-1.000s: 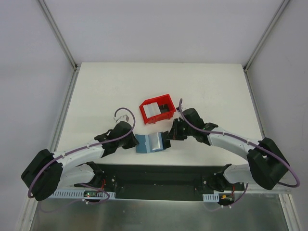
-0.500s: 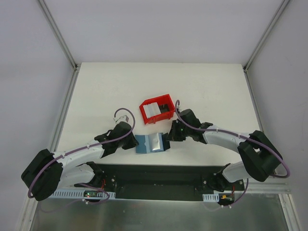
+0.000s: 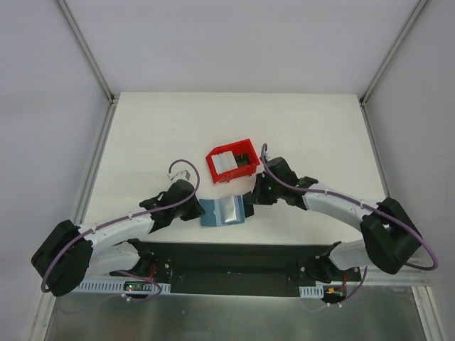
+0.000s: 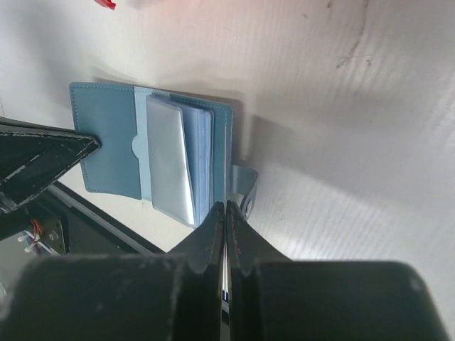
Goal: Put the credit cards into the card holder
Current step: Turn over the card slot in the card holder.
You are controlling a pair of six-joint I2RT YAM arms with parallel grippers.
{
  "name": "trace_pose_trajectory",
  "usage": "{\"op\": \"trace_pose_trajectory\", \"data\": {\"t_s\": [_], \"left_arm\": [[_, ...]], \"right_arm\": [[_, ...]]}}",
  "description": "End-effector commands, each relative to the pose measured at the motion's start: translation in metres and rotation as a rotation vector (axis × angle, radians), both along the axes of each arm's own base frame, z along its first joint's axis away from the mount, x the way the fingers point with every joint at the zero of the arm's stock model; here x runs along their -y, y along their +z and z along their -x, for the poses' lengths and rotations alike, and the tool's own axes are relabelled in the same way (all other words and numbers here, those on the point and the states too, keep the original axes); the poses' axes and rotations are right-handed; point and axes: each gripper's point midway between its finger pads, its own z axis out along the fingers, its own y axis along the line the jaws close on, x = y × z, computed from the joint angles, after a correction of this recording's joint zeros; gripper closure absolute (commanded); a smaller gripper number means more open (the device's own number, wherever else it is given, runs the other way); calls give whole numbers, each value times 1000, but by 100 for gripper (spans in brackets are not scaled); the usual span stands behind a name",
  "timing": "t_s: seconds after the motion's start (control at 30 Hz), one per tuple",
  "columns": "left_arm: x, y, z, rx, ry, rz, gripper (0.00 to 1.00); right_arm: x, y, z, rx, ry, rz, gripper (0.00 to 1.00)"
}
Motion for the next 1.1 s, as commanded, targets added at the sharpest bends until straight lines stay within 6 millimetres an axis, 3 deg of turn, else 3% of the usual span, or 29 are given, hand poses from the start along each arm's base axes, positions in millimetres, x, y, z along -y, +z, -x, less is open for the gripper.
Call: {"op": "trace_pose_trajectory", "data": {"t_s": [0.0,0.17,0.27,1.07], "left_arm": [[-7,-2,0,0,11,-21,100],[-6,-2,-1,2,7,-23,100],[-6,-2,0,-1,5,-25,100],[-7,-3,0,1,9,-27,100]], "right_arm": [[10,28,-11,101,-23,33,100],[-18,34,-1,26,28,-113,100],[-27,27,0,-8,32,-144,100],[-10,-13,0,-42,3,-9,100]]}}
